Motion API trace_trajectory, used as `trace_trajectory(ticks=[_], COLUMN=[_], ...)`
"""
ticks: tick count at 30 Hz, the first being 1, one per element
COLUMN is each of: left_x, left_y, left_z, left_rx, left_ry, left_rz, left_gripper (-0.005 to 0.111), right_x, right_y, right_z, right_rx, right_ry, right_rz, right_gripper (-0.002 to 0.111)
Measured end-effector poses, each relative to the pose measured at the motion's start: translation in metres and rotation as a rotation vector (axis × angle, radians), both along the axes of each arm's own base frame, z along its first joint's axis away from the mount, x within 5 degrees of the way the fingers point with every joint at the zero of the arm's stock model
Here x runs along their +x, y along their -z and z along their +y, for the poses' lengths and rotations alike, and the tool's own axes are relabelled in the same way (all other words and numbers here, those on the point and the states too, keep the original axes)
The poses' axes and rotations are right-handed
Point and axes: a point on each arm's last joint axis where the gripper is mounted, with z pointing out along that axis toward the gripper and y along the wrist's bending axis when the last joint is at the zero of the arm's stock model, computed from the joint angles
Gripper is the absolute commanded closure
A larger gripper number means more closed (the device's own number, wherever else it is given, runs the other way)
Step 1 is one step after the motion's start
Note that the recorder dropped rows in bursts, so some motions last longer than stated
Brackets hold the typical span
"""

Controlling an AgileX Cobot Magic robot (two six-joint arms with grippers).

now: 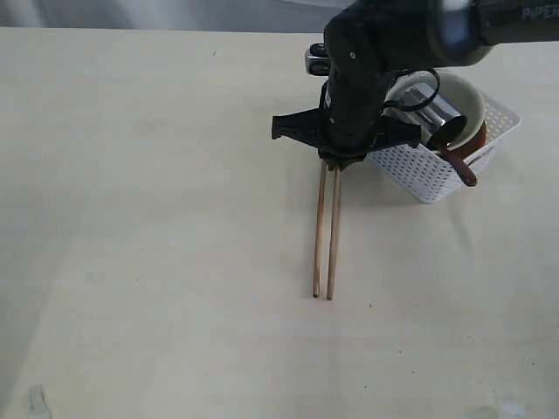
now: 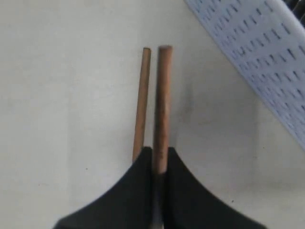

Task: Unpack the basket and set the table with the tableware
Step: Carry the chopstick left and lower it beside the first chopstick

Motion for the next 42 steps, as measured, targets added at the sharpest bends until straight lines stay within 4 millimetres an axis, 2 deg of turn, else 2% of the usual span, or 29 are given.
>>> trace_trajectory(ticks=[7, 20, 25, 42], left_x=[0.0, 0.0, 0.0, 0.0], left_y=[0.0, 0.0, 0.0, 0.0], left_z=[0.0, 0.0, 0.0, 0.0], left_rx=[0.0, 0.0, 0.0, 0.0], left_ry=[0.0, 0.0, 0.0, 0.0], left_rz=[0.0, 0.0, 0.0, 0.0], left_gripper=[0.106, 0.106, 0.106, 0.106], right_x=[0.003, 0.008, 0.009, 0.013], right_y=[0.017, 0.019, 0.03, 0.039], right_z=[-0.001, -0.002, -0.001, -0.002], right_rx=[-0.043, -0.066, -0.072, -0.065], right_ry=[0.008, 0.001, 0.003, 0.013], right_rz=[0.019, -0.038, -0.024, -0.028], right_gripper=[0.109, 0.109, 0.109, 0.109])
